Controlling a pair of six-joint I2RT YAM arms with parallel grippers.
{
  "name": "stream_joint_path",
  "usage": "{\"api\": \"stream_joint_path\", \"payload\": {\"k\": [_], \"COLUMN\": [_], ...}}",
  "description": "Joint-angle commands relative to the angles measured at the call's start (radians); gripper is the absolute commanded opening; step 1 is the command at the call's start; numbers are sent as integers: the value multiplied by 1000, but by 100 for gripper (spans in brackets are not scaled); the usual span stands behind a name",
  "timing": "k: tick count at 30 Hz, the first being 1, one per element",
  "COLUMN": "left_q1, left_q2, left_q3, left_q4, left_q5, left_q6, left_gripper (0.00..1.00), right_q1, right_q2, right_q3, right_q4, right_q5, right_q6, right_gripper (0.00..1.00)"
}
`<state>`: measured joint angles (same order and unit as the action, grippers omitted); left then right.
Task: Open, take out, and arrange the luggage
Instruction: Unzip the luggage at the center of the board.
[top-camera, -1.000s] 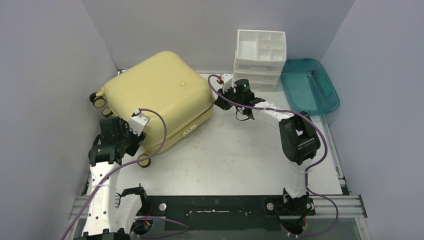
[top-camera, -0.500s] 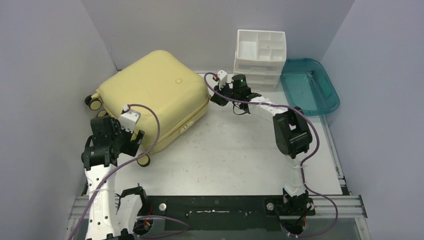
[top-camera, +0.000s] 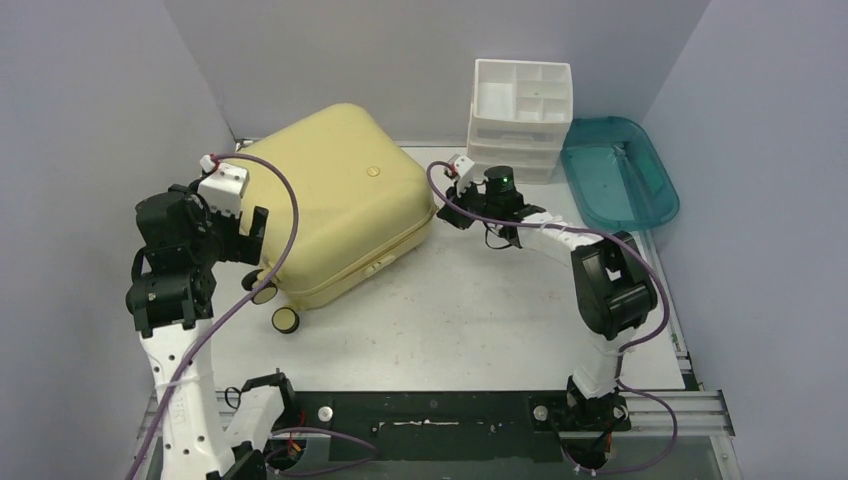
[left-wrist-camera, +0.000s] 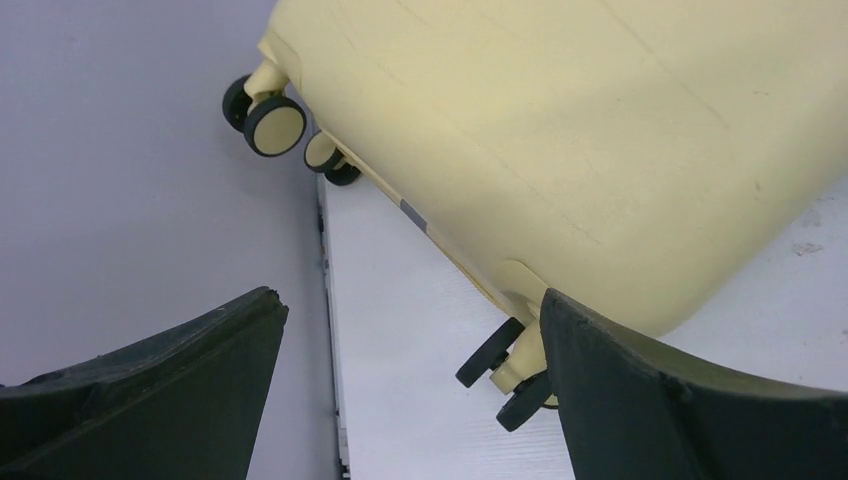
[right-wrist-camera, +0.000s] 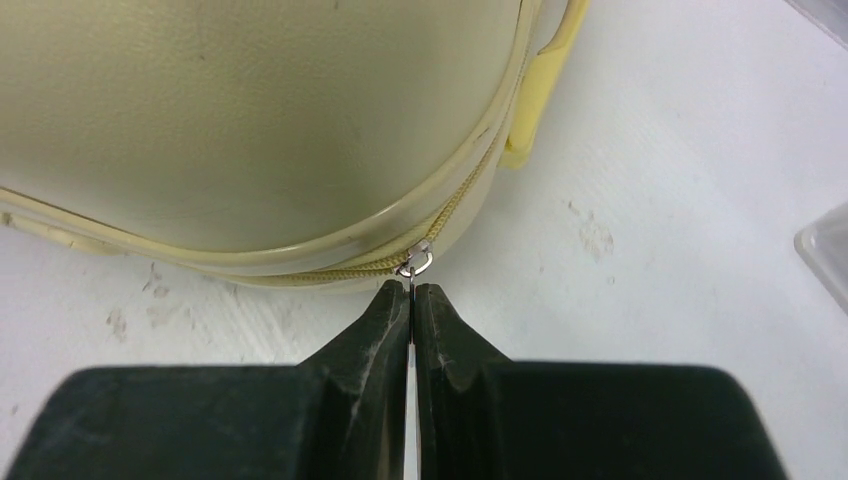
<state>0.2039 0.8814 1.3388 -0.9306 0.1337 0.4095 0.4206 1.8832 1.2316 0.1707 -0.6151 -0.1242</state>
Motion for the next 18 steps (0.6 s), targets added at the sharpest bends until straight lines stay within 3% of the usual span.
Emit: {"api": "stream_joint_path", "payload": {"k": [1, 5, 7, 9, 15, 18], "left_q1": [2, -23, -76, -195, -695, -823], "left_q2": [52, 62, 74, 96, 195, 267], "left_q3": [-23, -36, -32, -21, -9, 9], "left_q4": [64, 72, 81, 85, 26, -64], "left_q5": [93, 368, 436, 426, 208, 258], "left_q6": [-20, 40, 54, 62, 134, 208], "left_gripper": [97, 97, 97, 97, 97, 97], "right_q1": [-89, -100, -97, -94, -130, -162], "right_q2": [-180, -297, -343, -369, -364, -352], "right_q3": [-121, -259, -307, -330, -305, -293], "right_q4": [-55, -121, -164, -208, -229, -227], "right_q5": [49, 16, -22, -51, -161, -229], "right_q6": [-43, -102, -119, -130, -146, -154], "right_gripper": [0, 0, 0, 0, 0, 0]}}
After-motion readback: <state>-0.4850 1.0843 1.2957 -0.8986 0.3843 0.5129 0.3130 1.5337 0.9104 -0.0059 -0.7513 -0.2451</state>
